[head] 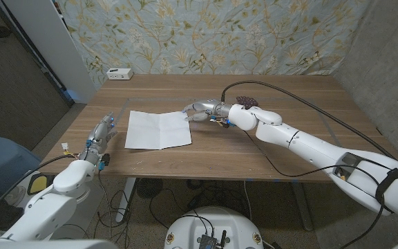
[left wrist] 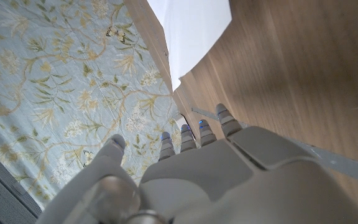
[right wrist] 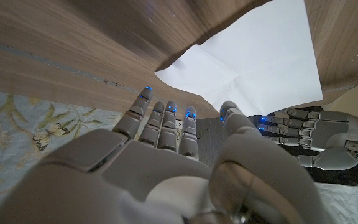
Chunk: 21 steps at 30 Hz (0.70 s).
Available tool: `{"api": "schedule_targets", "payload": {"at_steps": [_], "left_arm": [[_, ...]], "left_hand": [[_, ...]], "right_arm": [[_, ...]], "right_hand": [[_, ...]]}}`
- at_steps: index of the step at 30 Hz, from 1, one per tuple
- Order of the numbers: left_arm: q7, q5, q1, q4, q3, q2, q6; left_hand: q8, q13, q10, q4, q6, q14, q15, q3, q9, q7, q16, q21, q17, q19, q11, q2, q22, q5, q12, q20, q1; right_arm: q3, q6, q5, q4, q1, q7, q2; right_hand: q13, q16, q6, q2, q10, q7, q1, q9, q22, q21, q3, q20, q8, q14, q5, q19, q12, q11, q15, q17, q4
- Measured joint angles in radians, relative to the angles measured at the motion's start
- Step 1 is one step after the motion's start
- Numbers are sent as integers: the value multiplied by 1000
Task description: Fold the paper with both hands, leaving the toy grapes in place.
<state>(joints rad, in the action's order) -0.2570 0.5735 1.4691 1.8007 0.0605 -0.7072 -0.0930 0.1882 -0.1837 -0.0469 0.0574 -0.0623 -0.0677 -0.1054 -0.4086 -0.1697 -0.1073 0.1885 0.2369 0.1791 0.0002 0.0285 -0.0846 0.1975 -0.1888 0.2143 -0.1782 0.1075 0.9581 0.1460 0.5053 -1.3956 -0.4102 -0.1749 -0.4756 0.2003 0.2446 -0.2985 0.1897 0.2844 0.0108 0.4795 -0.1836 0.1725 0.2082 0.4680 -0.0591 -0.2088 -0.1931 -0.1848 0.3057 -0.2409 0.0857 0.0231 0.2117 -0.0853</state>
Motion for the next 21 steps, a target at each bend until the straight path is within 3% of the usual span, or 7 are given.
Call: {"api": "schedule_targets", "payload": {"at_steps": [21], "left_arm": [[138,171,-71,-103,-48,53,-86]], "left_hand": [[0,0,0,0,-5,39,-10,0,-5,5,12,8,0,15,8,0,0,0,0,-4,0]], "right_arm": [[23,12,0,23,12,-25,10]], "right_hand": [[0,0,-9,0,7,-2,0,0,0,0,4,0,6,0,0,0,0,4,0,5,4]]}}
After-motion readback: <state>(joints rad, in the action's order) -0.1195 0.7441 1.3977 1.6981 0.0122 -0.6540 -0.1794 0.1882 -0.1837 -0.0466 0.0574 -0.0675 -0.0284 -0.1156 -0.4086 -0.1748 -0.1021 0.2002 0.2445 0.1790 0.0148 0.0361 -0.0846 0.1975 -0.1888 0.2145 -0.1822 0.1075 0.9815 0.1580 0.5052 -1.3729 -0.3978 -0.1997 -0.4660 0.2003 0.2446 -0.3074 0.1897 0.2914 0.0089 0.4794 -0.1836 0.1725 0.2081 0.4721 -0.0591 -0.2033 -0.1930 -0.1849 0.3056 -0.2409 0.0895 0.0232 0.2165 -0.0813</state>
